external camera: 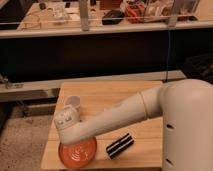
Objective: Place the white sponge in the ceramic bowl
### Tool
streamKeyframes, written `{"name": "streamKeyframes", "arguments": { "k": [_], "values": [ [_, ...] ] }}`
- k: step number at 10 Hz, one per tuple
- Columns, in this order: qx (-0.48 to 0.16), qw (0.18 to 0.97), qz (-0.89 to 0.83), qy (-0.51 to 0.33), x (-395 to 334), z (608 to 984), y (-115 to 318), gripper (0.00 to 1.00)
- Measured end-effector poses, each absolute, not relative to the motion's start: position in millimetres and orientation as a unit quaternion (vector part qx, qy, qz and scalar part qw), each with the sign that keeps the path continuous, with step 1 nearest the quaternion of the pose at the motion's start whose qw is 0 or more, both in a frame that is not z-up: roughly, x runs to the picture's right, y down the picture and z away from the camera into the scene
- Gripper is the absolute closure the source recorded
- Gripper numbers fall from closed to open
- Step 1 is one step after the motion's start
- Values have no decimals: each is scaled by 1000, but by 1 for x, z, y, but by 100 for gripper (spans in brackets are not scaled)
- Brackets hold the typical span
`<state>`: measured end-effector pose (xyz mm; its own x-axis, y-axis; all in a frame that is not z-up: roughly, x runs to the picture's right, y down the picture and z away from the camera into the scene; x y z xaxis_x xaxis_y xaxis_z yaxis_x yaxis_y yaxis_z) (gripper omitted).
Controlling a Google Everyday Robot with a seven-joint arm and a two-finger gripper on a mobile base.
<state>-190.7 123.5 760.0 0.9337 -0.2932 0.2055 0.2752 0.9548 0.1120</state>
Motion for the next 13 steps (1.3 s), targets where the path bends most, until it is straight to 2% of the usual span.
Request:
{"name": "streamKeyframes", "arguments": {
  "k": [3,4,6,9,11,13],
  "values": [
    [-46,963,-189,-183,-198,755,117,23],
    [-61,953,-200,-221,-203,754,117,20],
    [-86,932,-239,-257,-208,754,117,20],
    [-132,891,-356,-251,-209,772,121,20],
    [-131,855,-443,-238,-208,780,121,20],
    [-100,799,-542,-239,-201,787,121,20]
  ]
}}
